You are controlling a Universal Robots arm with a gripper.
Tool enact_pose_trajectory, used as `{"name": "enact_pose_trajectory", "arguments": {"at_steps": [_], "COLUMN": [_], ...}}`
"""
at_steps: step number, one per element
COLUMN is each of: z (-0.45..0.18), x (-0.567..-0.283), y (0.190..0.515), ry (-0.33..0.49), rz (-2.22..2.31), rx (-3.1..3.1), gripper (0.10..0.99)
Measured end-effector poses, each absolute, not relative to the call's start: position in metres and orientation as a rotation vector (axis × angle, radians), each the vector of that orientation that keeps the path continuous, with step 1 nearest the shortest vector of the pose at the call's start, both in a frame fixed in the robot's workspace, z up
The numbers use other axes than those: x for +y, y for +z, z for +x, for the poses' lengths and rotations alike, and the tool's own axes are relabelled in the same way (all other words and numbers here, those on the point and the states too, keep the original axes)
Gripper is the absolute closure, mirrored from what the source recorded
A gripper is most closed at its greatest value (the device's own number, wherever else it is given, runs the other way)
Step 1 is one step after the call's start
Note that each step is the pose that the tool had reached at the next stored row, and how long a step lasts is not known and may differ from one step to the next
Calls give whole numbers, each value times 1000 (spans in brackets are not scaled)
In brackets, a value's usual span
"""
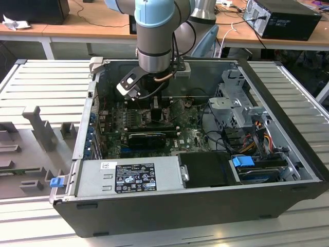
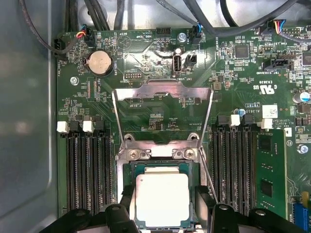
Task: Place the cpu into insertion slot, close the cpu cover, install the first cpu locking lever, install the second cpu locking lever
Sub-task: 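Place the cpu into insertion slot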
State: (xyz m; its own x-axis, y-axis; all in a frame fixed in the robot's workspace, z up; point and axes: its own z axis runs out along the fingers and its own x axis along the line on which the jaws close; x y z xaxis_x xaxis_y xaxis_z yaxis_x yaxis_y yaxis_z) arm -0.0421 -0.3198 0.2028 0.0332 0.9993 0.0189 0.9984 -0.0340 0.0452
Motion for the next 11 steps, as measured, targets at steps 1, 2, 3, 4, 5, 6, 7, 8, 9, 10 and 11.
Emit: {"name": "enact_pose_trajectory", "arguments": {"at_steps": [1,2,3,4,5,6,7,8,9,10,11], "z": [-42,-42,-42,-42,-42,-42,-42,-42,-42,-42,-42], "x": [-319,-319,-319,-319,-319,-319,-319,-319,-319,-319,-319], "y": [203,203,204,208,211,214,216,217,219,220,222], "ry": [72,72,71,72,70,69,68,67,67,67,67], "rz": [2245,2245,2245,2245,2246,2246,2246,2247,2247,2247,2247], "rx": [2170,2170,2170,2170,2171,2172,2172,2172,2172,2172,2172], "gripper": [482,482,482,482,565,690,749,808,929,980,980]}}
